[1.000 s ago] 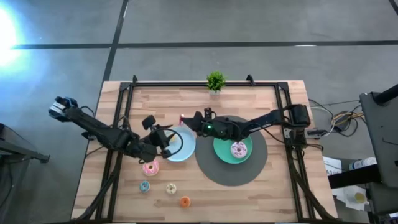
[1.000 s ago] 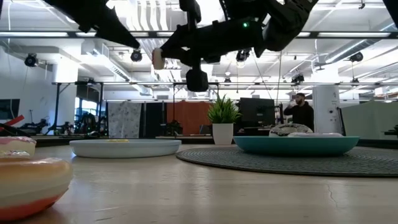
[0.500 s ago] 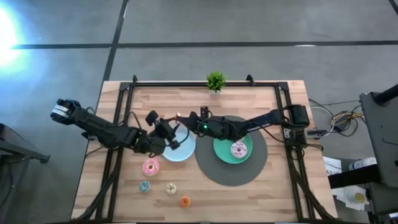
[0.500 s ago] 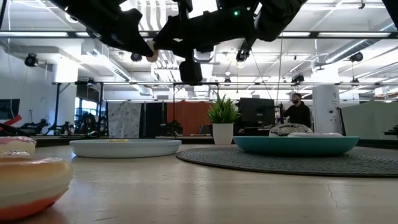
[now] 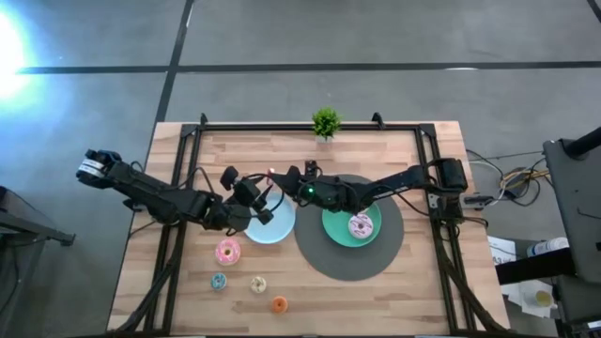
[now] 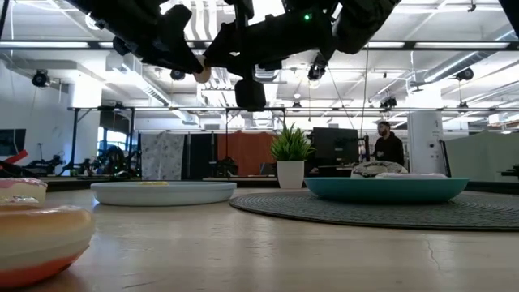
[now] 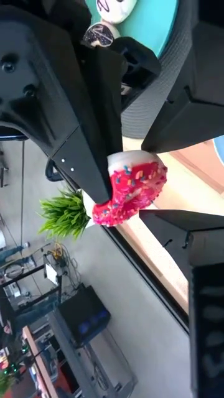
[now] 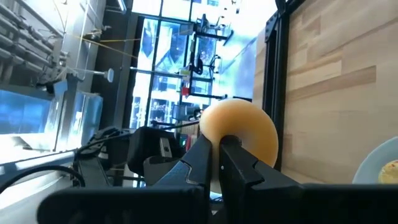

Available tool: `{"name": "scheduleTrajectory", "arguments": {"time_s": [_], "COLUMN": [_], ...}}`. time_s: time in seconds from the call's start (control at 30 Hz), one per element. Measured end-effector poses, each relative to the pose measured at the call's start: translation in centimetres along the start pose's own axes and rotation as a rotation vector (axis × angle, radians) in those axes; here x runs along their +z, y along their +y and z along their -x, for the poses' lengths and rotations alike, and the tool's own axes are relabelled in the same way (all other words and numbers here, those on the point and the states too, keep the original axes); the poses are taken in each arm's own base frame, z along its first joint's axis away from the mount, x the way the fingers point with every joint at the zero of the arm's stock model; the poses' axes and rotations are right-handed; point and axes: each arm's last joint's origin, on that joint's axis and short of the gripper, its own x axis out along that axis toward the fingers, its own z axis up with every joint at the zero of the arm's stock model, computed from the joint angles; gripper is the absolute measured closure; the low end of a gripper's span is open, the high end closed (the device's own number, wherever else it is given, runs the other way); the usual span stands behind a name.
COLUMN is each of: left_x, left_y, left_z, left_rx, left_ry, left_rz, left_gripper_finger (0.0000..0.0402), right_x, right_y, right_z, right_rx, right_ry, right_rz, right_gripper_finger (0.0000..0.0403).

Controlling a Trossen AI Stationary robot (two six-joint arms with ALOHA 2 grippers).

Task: Pick & Place donuts
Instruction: Put the small red donut on the blue plate

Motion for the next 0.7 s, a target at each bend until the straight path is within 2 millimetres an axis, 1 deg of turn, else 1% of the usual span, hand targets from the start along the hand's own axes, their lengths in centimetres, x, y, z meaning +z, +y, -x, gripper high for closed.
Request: {"name": "scheduleTrajectory", "arguments": {"time_s": [0.2, 0.5, 0.6, 0.7], "left_x": [0.44, 0.49, 0.46, 0.4], "left_y": [-0.08, 0.11, 0.11, 0.13], "left_z": [-0.24, -0.54, -0.59, -0.59], "left_rx": [-0.033, -0.023, -0.035, -0.036], "left_ry": [-0.011, -0.008, -0.001, 0.004], "left_rz": [0.052, 0.038, 0.03, 0.001], "left_gripper_finger": [0.0269, 0.027, 0.0285, 0.0319], "right_x": [0.02, 0.0, -0.06, -0.1], "right_y": [-0.12, -0.06, -0.05, -0.11], "right_z": [-0.01, -0.05, -0.04, -0.04], "right_rx": [-0.011, -0.016, -0.015, -0.022], "right_ry": [-0.001, -0.003, 0.007, 0.028], "right_rz": [0.006, 0.009, 0.022, 0.036], "right_gripper_finger": [0.039, 0.039, 0.0386, 0.0359]}}
